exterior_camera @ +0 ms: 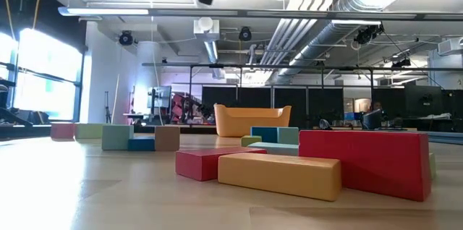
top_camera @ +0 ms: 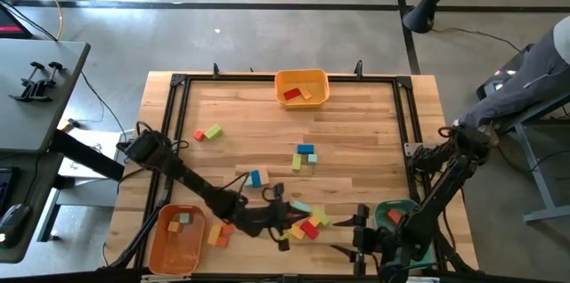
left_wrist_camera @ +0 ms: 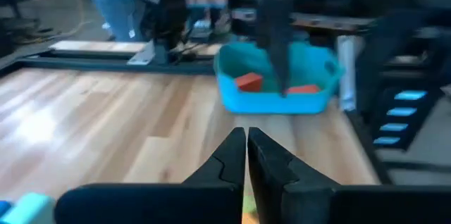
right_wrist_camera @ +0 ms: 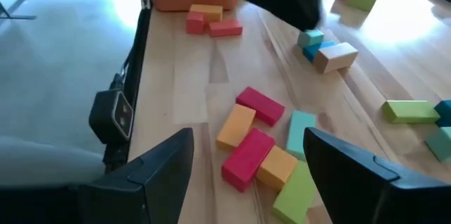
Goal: Sort blocks by size
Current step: Put the yellow square block into the orange bin
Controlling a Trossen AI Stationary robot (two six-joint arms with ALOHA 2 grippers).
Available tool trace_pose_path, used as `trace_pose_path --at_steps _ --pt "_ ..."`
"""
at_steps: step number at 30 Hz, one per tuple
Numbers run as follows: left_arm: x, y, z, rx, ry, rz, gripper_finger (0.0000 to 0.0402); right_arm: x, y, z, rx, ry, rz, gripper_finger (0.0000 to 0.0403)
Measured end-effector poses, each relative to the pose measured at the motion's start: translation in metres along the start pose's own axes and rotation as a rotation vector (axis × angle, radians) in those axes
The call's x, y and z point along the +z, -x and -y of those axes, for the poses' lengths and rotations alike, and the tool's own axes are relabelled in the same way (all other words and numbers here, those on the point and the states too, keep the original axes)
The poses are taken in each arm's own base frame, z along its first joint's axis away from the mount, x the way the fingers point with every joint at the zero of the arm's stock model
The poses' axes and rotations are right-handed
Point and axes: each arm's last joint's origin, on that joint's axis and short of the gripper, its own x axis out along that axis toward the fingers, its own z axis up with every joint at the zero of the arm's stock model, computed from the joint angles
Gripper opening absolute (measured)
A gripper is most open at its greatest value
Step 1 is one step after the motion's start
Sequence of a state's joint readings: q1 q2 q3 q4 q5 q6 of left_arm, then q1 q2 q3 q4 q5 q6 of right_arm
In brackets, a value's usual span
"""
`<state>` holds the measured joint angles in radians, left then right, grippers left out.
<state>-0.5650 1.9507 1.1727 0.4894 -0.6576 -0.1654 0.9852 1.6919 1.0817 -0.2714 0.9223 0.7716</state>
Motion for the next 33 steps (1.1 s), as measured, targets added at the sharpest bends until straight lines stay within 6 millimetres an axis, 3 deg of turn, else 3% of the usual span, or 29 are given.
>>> trace_pose_path --at_steps 7,17,24,33 --pt "0.005 -0.005 0.000 0.005 -0.099 -0.158 0.0039 -0.016 -0.030 -0.002 -0.013 0.003 -0.071 0.0265" --pt "-0.004 0.010 0.020 -0.079 -0.136 -0.221 0.0043 -0.051 -0.069 -0.013 -0.021 -0.087 -0.116 0.0265" --pt "-0.016 0.011 0.012 0.044 -0.048 -0.300 0.0042 -0.061 -0.083 -0.009 -0.052 -0.146 -0.146 0.0265" --pt "-0.018 0.011 0.010 0.065 -0.022 -0.322 0.0042 -0.059 -0.091 -0.004 -0.069 -0.108 -0.158 0.0265"
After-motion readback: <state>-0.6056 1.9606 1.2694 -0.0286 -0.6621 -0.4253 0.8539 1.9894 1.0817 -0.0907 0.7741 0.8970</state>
